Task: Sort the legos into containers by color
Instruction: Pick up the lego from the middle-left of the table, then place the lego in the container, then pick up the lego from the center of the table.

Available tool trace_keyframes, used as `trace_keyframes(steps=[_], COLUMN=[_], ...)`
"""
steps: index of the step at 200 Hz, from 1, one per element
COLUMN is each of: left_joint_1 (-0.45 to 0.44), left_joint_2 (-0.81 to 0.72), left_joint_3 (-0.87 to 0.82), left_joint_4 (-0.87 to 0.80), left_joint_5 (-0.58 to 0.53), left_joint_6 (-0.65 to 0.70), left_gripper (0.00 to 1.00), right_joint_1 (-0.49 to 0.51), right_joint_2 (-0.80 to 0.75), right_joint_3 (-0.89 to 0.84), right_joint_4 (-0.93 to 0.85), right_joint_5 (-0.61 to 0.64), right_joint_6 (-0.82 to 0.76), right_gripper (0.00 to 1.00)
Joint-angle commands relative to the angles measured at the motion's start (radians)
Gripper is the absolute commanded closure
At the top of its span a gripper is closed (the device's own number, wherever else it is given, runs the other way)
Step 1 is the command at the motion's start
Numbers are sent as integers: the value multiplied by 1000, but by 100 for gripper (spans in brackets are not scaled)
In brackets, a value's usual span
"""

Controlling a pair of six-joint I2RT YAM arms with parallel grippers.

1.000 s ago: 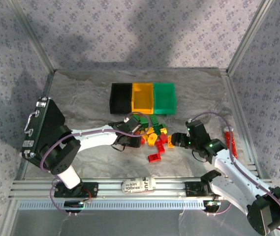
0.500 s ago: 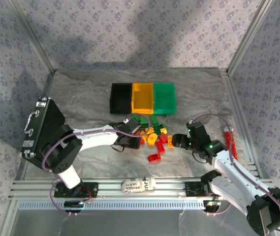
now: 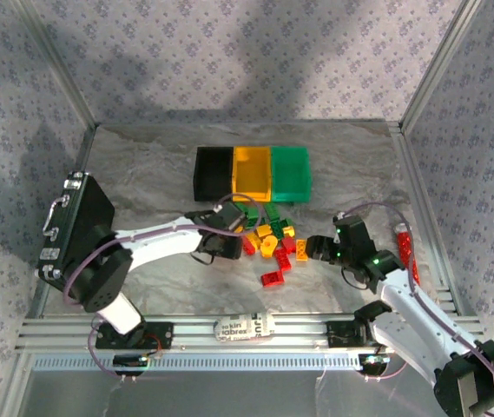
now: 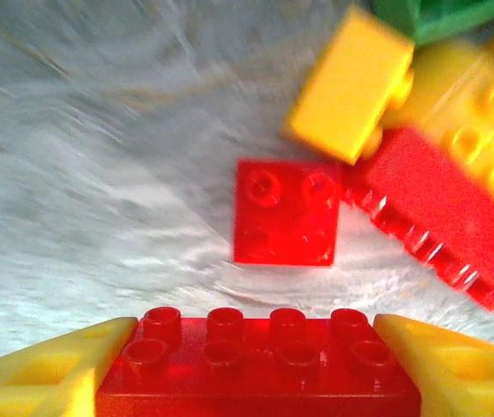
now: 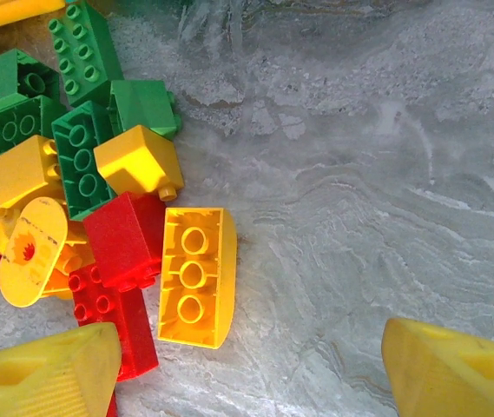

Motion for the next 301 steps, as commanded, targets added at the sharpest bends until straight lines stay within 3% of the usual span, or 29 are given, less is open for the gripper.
trace_keyframes(steps=[1,44,77,134,142,157,165,208,254,275,301], left_joint_1=[86,278,385,418,420,423,423,422,389,344,226], left_joint_2=[-85,-9,121,316,330,339,336,246,-9,-85,-126], left_joint_3=[94,302,438,616,632,653,657,581,284,188,102], left_joint_4=[-67,-90,-51,-53,-60,-67,-66,-50,63,49,18], left_joint_5=[-22,40,118,141,142,137,127,131,145,131,70], left_joint_6=[86,207,225,238,237,238,236,223,195,192,182], left_gripper=[40,40,39,39,32,3,0,0,7,11,14], right_joint_1=[-6,-8,-8,-8,-8,-6,-6,4,78,129,179], right_joint_2=[-12,-3,-4,-5,-3,1,4,25,87,114,136], right_joint_3=[6,-9,-11,-6,-9,-8,-6,5,55,87,118], right_joint_4=[-18,-3,-4,-7,-4,-1,1,11,-6,-16,-26], right_joint_5=[-22,-45,-63,-73,-76,-78,-80,-105,-103,-75,-30], right_joint_6=[8,9,6,1,1,-2,-3,-23,-73,-80,-67], right_gripper=[19,19,20,20,20,20,20,20,20,21,22])
